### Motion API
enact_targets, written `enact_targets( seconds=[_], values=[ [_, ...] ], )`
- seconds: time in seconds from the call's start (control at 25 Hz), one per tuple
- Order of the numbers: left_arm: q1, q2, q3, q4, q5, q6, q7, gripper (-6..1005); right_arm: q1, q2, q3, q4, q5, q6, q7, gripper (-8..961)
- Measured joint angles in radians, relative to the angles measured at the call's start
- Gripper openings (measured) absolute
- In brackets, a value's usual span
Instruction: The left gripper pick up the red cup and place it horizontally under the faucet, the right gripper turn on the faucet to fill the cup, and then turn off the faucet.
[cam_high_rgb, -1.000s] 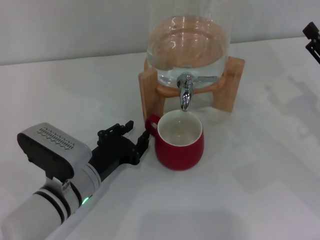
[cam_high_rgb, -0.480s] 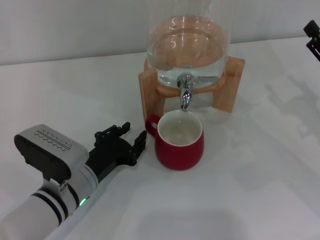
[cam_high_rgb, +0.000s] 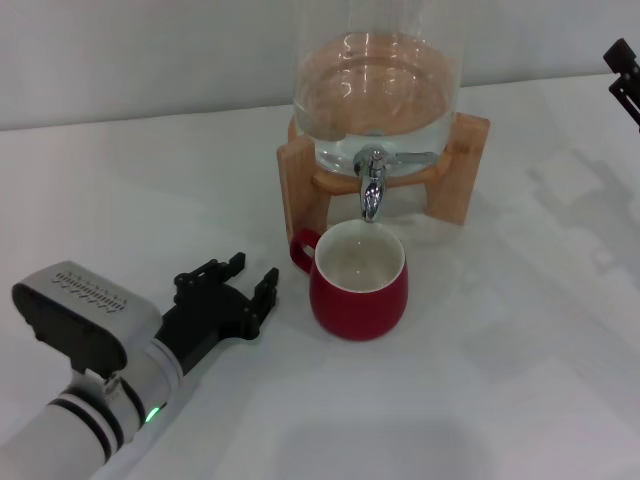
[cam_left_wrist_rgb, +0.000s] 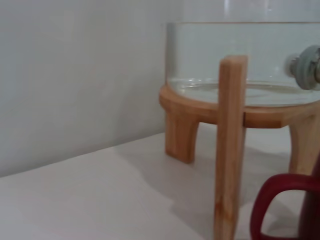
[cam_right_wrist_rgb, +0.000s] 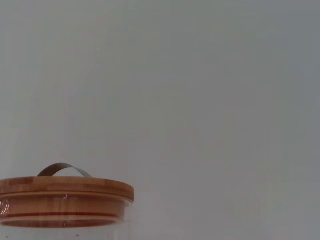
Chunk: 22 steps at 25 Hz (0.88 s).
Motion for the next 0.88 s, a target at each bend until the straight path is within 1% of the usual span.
enact_targets(
  seconds=[0.2, 0.48, 0.64, 0.88],
  values=[
    [0.029, 0.002, -0.032, -0.008, 0.003, 0.004, 0.021, 454, 0.005, 0.000, -0.003, 0.000, 0.000, 0.001, 0.000, 751],
    [0.032, 0.002, -0.053, -0.009, 0.005, 0.005, 0.033, 454, 0.006, -0.001, -0.004, 0.000, 0.000, 0.007, -0.001, 751],
    [0.037, 0.002, -0.084, -0.007, 0.006, 0.011, 0.043, 455, 0.003, -0.002, 0.000, 0.000, 0.000, 0.009, -0.003, 751],
    [0.068, 0.002, -0.160, -0.005, 0.006, 0.081, 0.071, 455, 0.001, -0.005, 0.002, 0.000, 0.003, 0.009, -0.003, 751]
  ],
)
